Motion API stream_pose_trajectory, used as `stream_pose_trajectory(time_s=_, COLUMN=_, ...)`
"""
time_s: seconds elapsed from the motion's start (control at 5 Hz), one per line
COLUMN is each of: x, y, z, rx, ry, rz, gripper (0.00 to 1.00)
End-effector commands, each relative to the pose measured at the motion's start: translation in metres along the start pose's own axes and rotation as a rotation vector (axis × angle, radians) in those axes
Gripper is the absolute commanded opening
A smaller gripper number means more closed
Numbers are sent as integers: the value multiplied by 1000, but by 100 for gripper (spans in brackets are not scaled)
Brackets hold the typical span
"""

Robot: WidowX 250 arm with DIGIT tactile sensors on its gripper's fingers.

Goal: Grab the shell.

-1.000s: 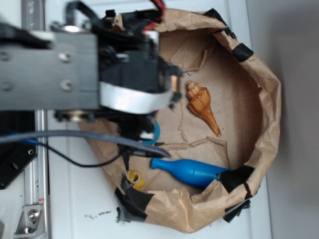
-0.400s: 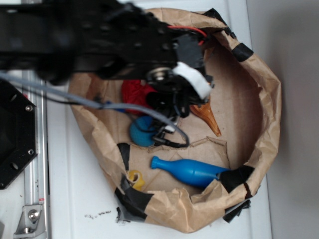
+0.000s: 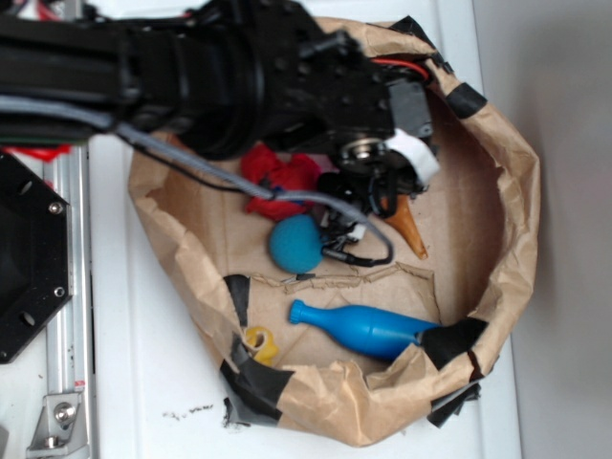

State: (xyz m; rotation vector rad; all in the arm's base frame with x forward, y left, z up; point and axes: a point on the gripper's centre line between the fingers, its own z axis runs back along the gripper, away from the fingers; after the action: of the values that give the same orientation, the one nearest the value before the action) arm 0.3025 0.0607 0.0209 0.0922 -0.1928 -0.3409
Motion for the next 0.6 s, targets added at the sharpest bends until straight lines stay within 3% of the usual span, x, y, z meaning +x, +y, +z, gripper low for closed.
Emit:
stream_pose_trajectory(time_s=0.0, x=21, y=-3, z=21, rx=81, ry=-37, rz=44, gripper=0)
stream_pose_trajectory(time_s=0.2, x=21, y=-7, z=73, rx=100, ry=-61, rz=257, gripper=0)
stream_pose_trajectory(time_s=0.4, x=20, y=-15, z=119, rx=99, ry=-81, rz=343, gripper=0)
